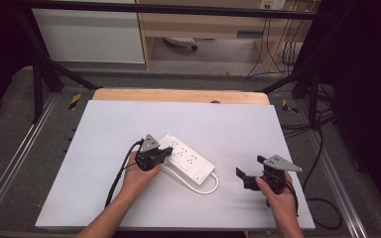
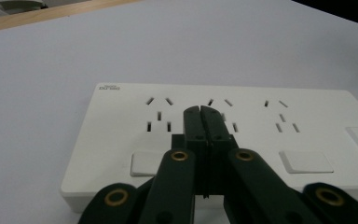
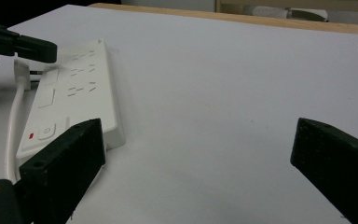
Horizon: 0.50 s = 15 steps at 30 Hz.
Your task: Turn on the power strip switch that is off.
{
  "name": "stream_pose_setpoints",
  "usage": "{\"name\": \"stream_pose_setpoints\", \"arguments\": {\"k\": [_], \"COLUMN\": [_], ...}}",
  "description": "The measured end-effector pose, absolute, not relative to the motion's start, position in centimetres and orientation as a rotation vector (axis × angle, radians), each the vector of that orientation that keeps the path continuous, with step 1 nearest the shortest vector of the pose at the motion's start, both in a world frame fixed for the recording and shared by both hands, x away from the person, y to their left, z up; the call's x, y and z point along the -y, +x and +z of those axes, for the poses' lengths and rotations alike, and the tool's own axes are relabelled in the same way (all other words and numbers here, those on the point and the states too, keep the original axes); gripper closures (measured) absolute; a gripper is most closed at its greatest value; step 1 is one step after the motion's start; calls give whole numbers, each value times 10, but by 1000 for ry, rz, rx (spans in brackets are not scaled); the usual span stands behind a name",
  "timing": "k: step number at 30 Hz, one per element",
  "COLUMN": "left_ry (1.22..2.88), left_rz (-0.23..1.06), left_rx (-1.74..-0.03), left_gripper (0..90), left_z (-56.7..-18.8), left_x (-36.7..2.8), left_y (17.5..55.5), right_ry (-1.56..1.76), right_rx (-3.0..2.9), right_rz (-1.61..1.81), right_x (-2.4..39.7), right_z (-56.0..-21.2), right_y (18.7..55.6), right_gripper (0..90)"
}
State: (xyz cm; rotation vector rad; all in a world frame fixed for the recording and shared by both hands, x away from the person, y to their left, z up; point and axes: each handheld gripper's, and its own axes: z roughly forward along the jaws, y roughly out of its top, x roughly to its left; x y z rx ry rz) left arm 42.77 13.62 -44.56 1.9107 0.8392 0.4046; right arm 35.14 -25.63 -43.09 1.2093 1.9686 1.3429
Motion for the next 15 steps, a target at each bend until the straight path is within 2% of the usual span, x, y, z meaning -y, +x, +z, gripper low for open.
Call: {"name": "stream_pose_setpoints", "arguments": {"k": [10, 15], "left_ry": [1895, 1886], "left_rz": [397, 398], "left_rx": [-839, -830], "left_gripper": [900, 868], "left_z": [-440, -436], "left_x": [-138, -137], "left_y": [427, 427], "right_ry": [1210, 1212], "right_rx": [-1968, -1968], "right_rz": [1343, 1344], "right_x": [256, 256], "right_z": [-431, -431], "right_y": [351, 351], "right_gripper": [34, 34]}}
